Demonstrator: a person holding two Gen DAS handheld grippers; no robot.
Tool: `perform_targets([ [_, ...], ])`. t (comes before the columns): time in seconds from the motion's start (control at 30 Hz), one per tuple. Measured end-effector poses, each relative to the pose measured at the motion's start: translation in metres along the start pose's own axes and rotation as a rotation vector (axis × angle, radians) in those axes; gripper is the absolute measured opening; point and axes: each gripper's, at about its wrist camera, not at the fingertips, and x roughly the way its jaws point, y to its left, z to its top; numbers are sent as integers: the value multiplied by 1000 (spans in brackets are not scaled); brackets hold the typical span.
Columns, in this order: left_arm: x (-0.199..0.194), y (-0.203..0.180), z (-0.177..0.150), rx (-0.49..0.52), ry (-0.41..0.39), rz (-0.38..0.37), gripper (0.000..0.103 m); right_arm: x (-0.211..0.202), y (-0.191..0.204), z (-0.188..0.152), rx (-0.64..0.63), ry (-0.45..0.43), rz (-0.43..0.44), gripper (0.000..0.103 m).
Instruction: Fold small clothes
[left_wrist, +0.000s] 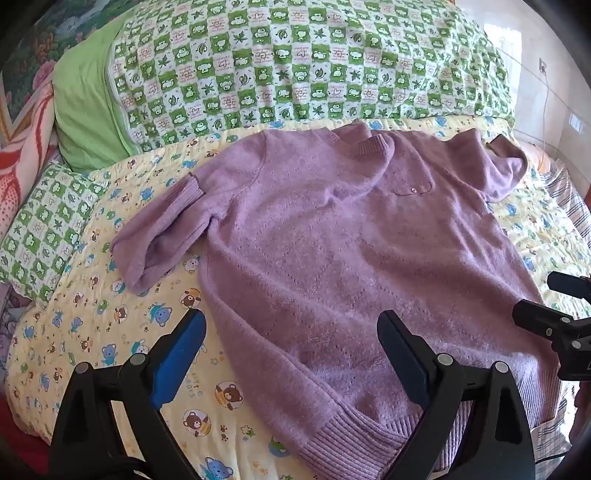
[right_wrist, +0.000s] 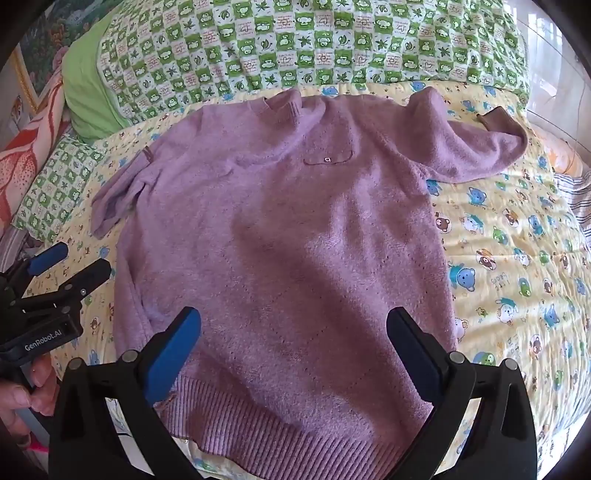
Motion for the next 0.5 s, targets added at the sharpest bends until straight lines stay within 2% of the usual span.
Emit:
perform_targets([
  [0.33,3,2,4,-5,7,-5,95,0,1,2,1,0,1,101],
  [0.37,1,5,1,0,25,-1,95,0,1,2,2,1,1,101],
  [0.5,2,5,5,-1,13,-1,95,1,2,4,3,2,2,101],
])
